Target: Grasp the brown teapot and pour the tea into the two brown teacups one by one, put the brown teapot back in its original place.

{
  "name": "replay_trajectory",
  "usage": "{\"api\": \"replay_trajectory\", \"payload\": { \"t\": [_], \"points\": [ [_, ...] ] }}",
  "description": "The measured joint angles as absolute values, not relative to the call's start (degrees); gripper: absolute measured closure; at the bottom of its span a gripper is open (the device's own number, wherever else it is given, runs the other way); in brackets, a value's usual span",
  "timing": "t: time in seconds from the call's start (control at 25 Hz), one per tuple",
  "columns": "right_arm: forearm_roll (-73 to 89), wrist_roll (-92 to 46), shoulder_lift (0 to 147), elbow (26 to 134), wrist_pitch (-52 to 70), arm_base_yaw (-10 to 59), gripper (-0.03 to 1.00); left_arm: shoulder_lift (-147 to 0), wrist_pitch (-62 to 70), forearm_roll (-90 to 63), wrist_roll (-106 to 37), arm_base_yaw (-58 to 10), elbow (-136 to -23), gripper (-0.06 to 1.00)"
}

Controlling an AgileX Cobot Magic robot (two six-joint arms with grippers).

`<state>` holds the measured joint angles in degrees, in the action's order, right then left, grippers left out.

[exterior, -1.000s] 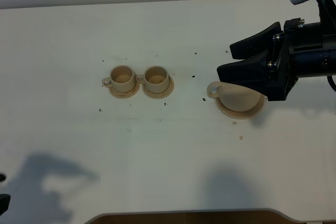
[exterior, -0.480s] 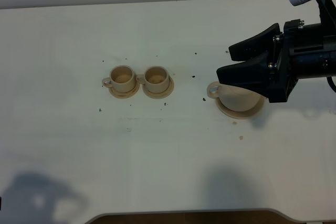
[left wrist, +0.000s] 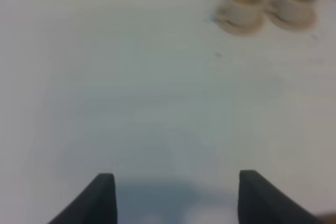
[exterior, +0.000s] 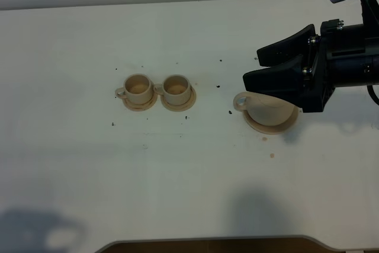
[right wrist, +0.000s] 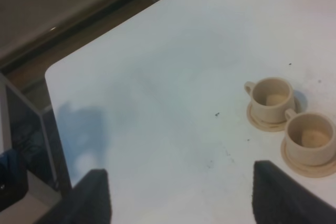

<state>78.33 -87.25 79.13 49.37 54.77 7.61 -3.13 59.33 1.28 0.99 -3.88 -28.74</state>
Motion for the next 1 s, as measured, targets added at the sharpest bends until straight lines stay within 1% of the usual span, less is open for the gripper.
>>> {"api": "replay_trajectory", "payload": {
  "t": [0.12,0.4,0.52,0.6,0.68,0.76,1.0],
  "points": [
    [78.59,-86.81,79.13,49.37,54.72,7.61,0.38,-0.71,59.37,1.28,0.99,-1.20,-28.74,0.43],
    [79.46,-83.58,79.13,49.42,50.79,8.65,0.38,-0.14,59.37,1.28,0.99,-0.67,-28.74,0.43],
    [78.74,-82.43,79.47,50.34,43.97,12.67,0.38,-0.14,59.37,1.28,0.99,-0.67,-28.74,0.43],
    [76.29,-79.41,80.38,52.13,39.94,16.51,0.38,-0.14,59.37,1.28,0.99,-0.67,-28.74,0.43],
    [71.04,-74.63,82.15,54.96,36.56,20.00,0.38,-0.14,59.37,1.33,0.99,-0.67,-28.74,0.43],
    [64.00,-66.98,84.45,58.01,34.42,23.16,0.38,-0.14,59.37,1.33,1.07,-0.67,-28.74,0.43],
    [36.69,-42.44,94.24,69.07,33.38,28.73,0.38,-0.14,59.37,1.33,1.12,-0.67,-28.74,0.43]
  ]
}}
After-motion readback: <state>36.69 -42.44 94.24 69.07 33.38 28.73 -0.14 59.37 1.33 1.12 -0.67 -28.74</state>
